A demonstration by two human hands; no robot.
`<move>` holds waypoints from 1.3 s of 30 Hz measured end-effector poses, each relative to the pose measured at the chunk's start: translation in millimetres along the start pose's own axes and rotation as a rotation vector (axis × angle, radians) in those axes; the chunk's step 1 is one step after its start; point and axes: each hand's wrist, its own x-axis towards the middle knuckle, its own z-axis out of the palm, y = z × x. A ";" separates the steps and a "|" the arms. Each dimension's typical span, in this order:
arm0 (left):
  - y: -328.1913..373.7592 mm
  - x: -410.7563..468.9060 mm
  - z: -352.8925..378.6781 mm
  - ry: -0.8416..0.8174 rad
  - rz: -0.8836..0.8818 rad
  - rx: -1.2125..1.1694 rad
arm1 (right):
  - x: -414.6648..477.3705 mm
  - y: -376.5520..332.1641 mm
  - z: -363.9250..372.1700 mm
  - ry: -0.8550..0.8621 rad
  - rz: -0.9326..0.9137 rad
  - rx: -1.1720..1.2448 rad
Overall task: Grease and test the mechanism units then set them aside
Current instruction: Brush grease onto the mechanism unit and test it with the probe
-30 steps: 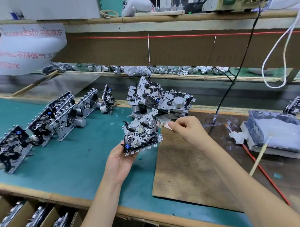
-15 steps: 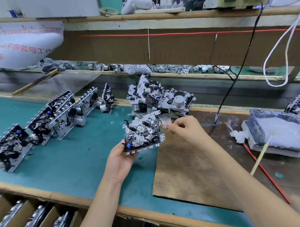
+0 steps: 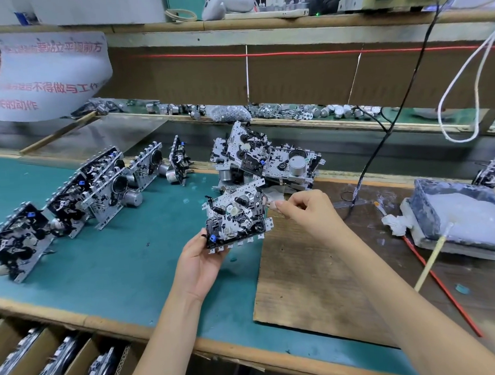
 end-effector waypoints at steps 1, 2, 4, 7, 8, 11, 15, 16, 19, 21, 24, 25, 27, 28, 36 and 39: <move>0.2 -0.1 -0.2 0.002 -0.002 -0.002 | 0.4 0.2 -0.7 -0.006 0.004 -0.002; 0.4 0.0 -0.4 0.005 -0.003 -0.003 | 0.6 0.2 -1.3 -0.009 0.005 -0.009; 0.5 -0.1 -0.3 0.005 -0.002 0.004 | 1.3 0.3 -1.6 -0.022 0.013 -0.018; 0.2 0.0 0.6 0.012 0.006 0.009 | 4.1 0.5 -1.9 -0.051 0.045 -0.029; 0.2 0.0 0.9 0.012 0.006 0.006 | 5.0 0.2 -3.0 -0.066 0.057 -0.030; -0.4 0.0 0.9 -0.001 0.008 0.019 | 9.3 0.2 -10.4 -0.128 0.113 -0.032; -0.9 0.8 -0.1 -0.008 0.013 0.021 | 11.7 -3.6 -12.9 -0.144 0.107 -0.118; -0.5 0.9 0.3 -0.015 0.022 0.033 | 11.4 -6.9 -12.4 -0.082 0.048 -0.124; 0.4 -0.9 3.0 -0.043 0.037 0.074 | 7.6 -26.5 -10.2 -0.062 -0.153 -0.160; -0.1 -1.8 2.9 -0.078 0.041 0.111 | 7.0 -39.8 -4.3 -0.200 -0.284 -0.503; -0.5 -2.0 2.1 -0.092 0.045 0.142 | 9.7 -49.0 15.0 -0.307 -0.427 -0.971; 0.1 -2.5 2.3 -0.087 0.049 0.151 | 9.8 -50.7 22.4 -0.324 -0.449 -1.042; 1.1 -3.2 2.0 -0.073 0.051 0.162 | 11.0 -50.7 33.6 -0.346 -0.460 -1.103; 1.2 -3.1 1.9 -0.069 0.049 0.162 | 11.4 -50.5 36.5 -0.352 -0.454 -1.108; 0.7 -5.1 6.8 -0.116 0.065 0.179 | 5.7 -46.0 27.6 -0.369 -0.353 -0.894; -0.4 -3.4 5.9 -0.122 0.060 0.176 | -1.1 -45.6 1.6 -0.174 -0.320 -0.637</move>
